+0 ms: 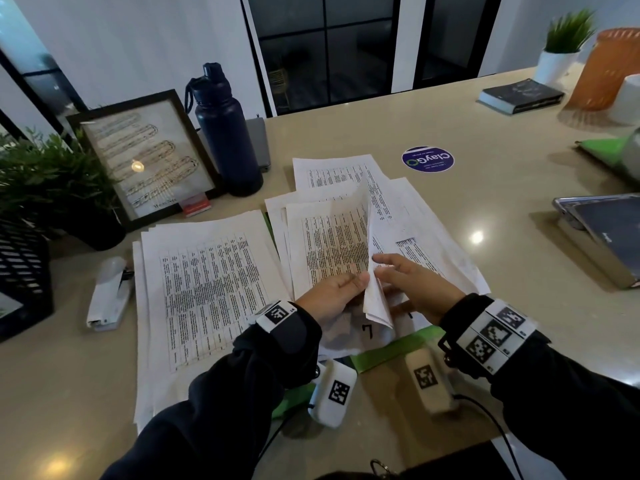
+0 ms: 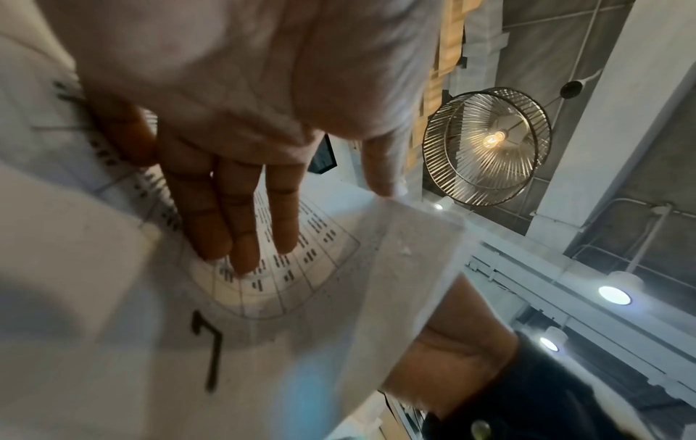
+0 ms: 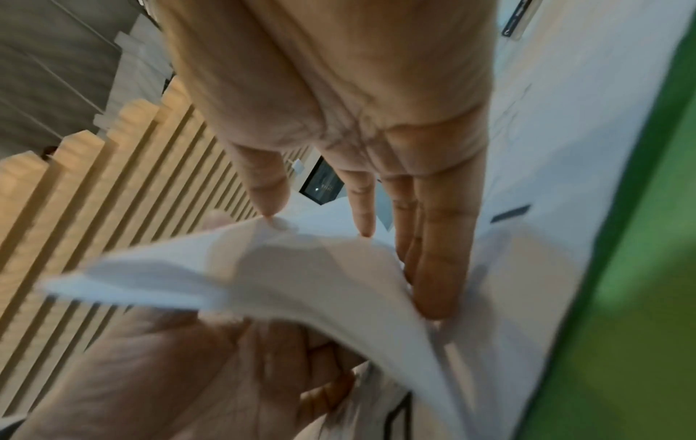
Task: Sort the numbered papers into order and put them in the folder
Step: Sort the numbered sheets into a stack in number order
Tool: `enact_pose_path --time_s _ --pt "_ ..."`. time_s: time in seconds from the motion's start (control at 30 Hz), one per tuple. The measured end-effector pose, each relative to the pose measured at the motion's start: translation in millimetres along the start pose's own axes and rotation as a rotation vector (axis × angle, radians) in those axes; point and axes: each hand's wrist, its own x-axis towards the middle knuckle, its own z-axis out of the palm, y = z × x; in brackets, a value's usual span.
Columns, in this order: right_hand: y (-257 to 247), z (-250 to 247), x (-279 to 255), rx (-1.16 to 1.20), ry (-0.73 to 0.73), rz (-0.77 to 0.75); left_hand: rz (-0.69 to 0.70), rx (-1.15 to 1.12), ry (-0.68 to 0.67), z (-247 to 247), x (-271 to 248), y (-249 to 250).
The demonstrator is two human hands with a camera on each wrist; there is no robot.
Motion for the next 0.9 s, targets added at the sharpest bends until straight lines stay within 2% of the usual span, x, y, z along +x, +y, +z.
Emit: enact_pose_path --time_s 0.07,0.17,0.23,0.33,0.4,0.63,0.73,0.8,0.9 --pt "-4 2 -6 -0.018 -0.008 0.008 0.002 0.014 -0.007 1 0 2" --pt "-12 5 -13 -0.081 -0.002 -0.020 0.026 0.258 -0.014 3 0 5" --pt "-16 5 -11 -0.123 0.041 -0.058 0.049 0.327 -0.013 6 -3 10" --pt "-20 5 -9 -0.146 0.055 -0.089 0.092 0.323 0.025 12 -6 17" --pt "-19 4 -8 -0.101 0.007 -0.094 0.131 0.321 0.033 13 -5 17" --pt "-7 -2 -8 0.063 -0.121 -0.090 0.122 0.143 0.047 9 -4 14" --pt "-3 -2 -5 0.074 -0.130 -0.092 0.122 0.168 0.065 10 -6 15" --pt "-3 -1 -4 0.004 -0.088 -0.092 0.081 0.245 0.106 7 -4 14" --pt "4 -9 4 -0.239 0.103 -0.090 0.003 0.271 0.184 -2 -2 10"
